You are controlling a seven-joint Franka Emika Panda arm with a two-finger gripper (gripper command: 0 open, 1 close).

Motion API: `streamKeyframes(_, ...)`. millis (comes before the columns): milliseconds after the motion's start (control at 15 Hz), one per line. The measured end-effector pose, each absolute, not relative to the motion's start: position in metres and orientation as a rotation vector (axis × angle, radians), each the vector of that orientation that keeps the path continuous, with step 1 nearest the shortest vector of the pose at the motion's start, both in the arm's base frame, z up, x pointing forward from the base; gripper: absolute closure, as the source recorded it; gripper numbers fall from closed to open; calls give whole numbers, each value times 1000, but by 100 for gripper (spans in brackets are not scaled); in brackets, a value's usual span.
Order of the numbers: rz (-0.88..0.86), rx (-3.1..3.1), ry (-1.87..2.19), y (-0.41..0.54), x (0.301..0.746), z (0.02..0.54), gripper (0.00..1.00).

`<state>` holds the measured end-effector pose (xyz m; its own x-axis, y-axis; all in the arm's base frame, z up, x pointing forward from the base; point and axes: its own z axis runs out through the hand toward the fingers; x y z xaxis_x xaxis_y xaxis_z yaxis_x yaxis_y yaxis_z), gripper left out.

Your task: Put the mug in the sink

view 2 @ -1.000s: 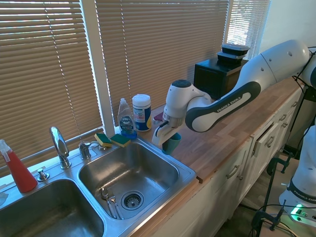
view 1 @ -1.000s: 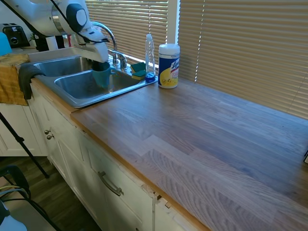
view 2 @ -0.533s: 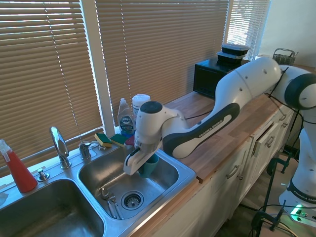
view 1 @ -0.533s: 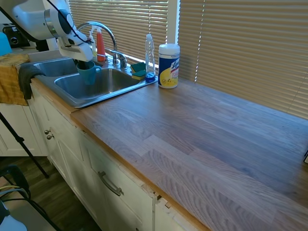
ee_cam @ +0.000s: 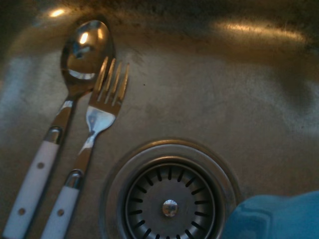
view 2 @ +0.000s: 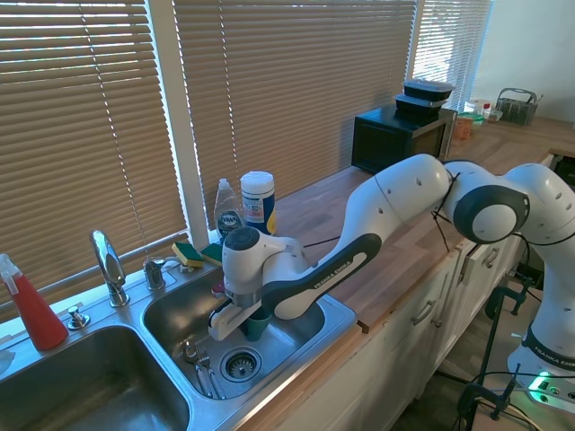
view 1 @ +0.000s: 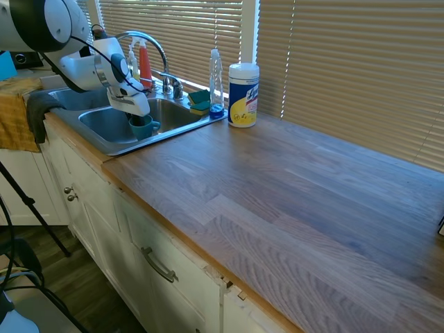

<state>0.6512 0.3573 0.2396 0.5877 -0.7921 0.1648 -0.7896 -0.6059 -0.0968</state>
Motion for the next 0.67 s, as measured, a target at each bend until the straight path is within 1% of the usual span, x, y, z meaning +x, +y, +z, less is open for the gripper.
streamKeyframes(333, -207, -2780, 1469, 348, 665, 175, 100)
streamKeyframes(600, -188, -2767, 1483, 349, 669, 165, 100)
streamKeyframes(667, -186, -2767, 1482, 349, 669, 164, 0)
